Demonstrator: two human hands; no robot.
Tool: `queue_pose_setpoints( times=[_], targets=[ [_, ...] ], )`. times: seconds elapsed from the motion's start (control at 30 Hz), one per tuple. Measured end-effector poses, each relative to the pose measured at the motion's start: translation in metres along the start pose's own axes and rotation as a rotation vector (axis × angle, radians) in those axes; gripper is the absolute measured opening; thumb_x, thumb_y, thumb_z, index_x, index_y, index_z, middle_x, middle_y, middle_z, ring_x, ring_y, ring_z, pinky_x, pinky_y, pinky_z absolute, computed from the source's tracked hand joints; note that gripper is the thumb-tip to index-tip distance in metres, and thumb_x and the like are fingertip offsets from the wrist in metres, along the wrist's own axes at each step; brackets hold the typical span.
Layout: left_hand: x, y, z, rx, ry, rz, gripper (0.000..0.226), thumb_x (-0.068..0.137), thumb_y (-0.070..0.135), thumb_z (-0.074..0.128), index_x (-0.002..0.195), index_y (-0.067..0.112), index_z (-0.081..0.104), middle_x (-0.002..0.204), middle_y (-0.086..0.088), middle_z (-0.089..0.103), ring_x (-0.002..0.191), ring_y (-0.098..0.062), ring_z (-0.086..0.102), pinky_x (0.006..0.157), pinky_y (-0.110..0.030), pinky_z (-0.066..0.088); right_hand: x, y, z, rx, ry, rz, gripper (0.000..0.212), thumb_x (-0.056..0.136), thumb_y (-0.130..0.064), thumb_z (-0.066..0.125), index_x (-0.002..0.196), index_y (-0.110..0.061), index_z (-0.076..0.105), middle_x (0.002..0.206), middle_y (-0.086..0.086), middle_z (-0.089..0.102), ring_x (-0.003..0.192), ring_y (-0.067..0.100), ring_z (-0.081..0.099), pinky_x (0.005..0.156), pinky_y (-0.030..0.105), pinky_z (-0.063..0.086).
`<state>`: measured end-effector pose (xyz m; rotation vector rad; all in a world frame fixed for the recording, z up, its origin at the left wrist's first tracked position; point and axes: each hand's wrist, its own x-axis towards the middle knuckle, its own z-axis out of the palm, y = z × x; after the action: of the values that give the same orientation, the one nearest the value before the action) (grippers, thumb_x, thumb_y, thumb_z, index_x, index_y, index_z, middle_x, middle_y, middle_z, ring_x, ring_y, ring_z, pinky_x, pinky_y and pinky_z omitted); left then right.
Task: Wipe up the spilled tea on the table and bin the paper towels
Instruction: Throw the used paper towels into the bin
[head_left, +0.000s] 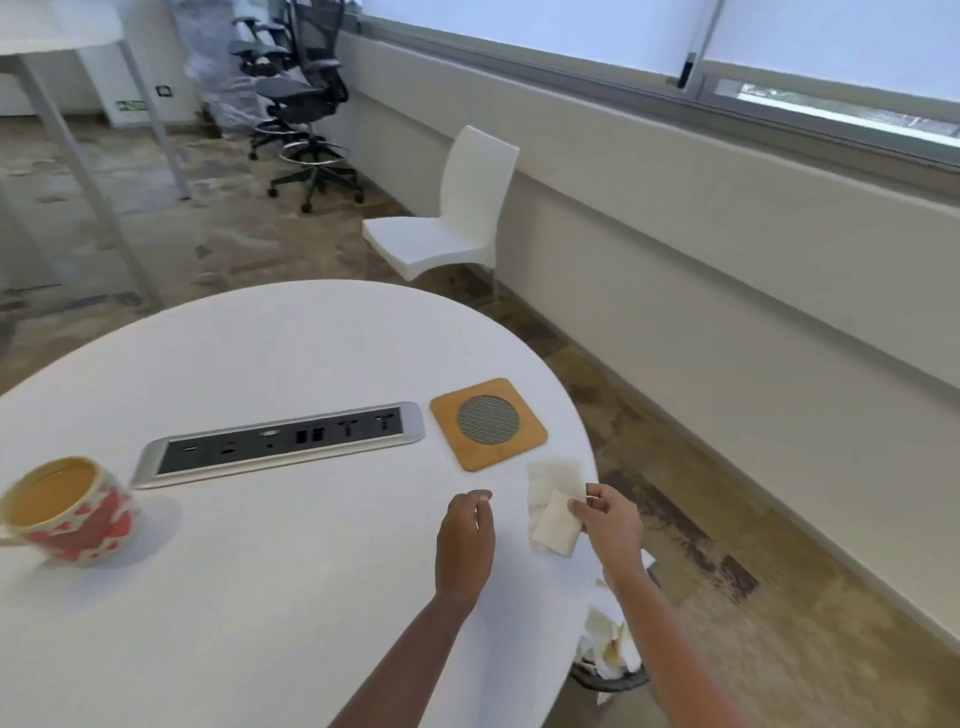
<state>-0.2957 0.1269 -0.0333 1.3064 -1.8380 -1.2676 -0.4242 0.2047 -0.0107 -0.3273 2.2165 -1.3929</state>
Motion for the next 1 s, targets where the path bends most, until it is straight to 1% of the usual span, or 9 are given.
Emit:
queue_pose_setpoints(
  times=[0.1,0.3,0.43,0.53,0.63,0.7,0.8,0.9,1.0],
  targets=[
    [0.000,0.018,0.044,-0.017,-0.082,0.020,0.031,0.098,0.015,0.034,0.113,0.007,0.060,0.119,-0.008,0.063,0.113,-0.018,0.056,0.092,-0.019,0.037,0.034,0.015,-0.040,-0.001,0.060,0.034,0.015,0.086,-0.003,0.060,0.100,-0.005,0.065,0.099,0.016,0.069,0.094,0.032,0.064,0.082,0.045,0.052],
    [0.001,0.042,0.134,-0.065,-0.251,0.007,0.033,0.099,0.020,0.033,0.114,0.009,0.060,0.119,-0.006,0.064,0.113,-0.016,0.056,0.093,-0.019,0.038,0.095,0.056,-0.104,-0.037,0.143,0.115,0.014,0.087,-0.003,0.059,0.099,-0.003,0.066,0.100,0.017,0.069,0.097,0.033,0.063,0.086,0.046,0.051],
    [0.011,0.047,0.185,-0.078,-0.266,-0.101,0.037,0.100,0.023,0.031,0.117,0.007,0.059,0.122,-0.008,0.063,0.115,-0.017,0.055,0.092,-0.018,0.038,0.135,0.088,-0.132,-0.132,0.110,0.144,0.013,0.088,-0.003,0.057,0.097,-0.006,0.065,0.093,0.012,0.067,0.085,0.026,0.062,0.073,0.036,0.050],
    [0.022,0.041,0.215,-0.044,-0.250,-0.200,0.039,0.100,0.024,0.029,0.122,0.005,0.055,0.125,-0.013,0.061,0.118,-0.022,0.053,0.092,-0.022,0.037,0.161,0.113,-0.139,-0.246,0.058,0.165,0.014,0.088,-0.001,0.054,0.095,-0.006,0.066,0.089,0.009,0.067,0.079,0.021,0.059,0.057,0.025,0.041],
    [0.031,0.020,0.238,0.107,-0.274,-0.252,0.038,0.100,0.021,0.029,0.130,0.007,0.048,0.135,-0.012,0.053,0.125,-0.024,0.047,0.101,-0.027,0.036,0.184,0.143,-0.135,-0.353,-0.020,0.202,0.019,0.088,0.002,0.050,0.096,-0.002,0.067,0.082,0.009,0.062,0.074,0.022,0.056,0.054,0.025,0.035],
    [0.033,-0.003,0.250,0.238,-0.326,-0.252,0.039,0.099,0.017,0.030,0.135,0.008,0.041,0.141,-0.009,0.045,0.130,-0.022,0.041,0.104,-0.027,0.034,0.194,0.164,-0.126,-0.417,-0.078,0.240,0.019,0.088,0.004,0.047,0.095,0.000,0.064,0.082,0.008,0.058,0.072,0.020,0.051,0.057,0.025,0.034],
    [0.036,-0.035,0.271,0.509,-0.454,-0.213,0.043,0.098,0.014,0.029,0.141,0.009,0.028,0.151,-0.008,0.030,0.139,-0.018,0.027,0.110,-0.027,0.028,0.209,0.193,-0.109,-0.502,-0.181,0.273,0.020,0.090,0.002,0.045,0.096,-0.010,0.060,0.095,0.010,0.061,0.082,0.022,0.055,0.065,0.024,0.035],
    [0.040,-0.064,0.296,0.730,-0.574,-0.142,0.049,0.098,0.014,0.027,0.146,0.012,0.016,0.158,-0.005,0.012,0.146,-0.018,0.009,0.117,-0.030,0.019,0.225,0.222,-0.091,-0.550,-0.276,0.288,0.031,0.094,-0.002,0.045,0.122,-0.007,0.056,0.122,0.010,0.062,0.106,0.023,0.059,0.071,0.022,0.040],
    [0.045,-0.093,0.324,0.848,-0.677,-0.110,0.052,0.097,0.012,0.027,0.147,0.013,0.011,0.158,-0.006,0.006,0.146,-0.019,0.004,0.118,-0.030,0.014,0.244,0.254,-0.072,-0.552,-0.299,0.300,0.031,0.094,-0.002,0.044,0.123,-0.007,0.056,0.127,0.009,0.060,0.111,0.023,0.059,0.081,0.027,0.047]
  ],
)
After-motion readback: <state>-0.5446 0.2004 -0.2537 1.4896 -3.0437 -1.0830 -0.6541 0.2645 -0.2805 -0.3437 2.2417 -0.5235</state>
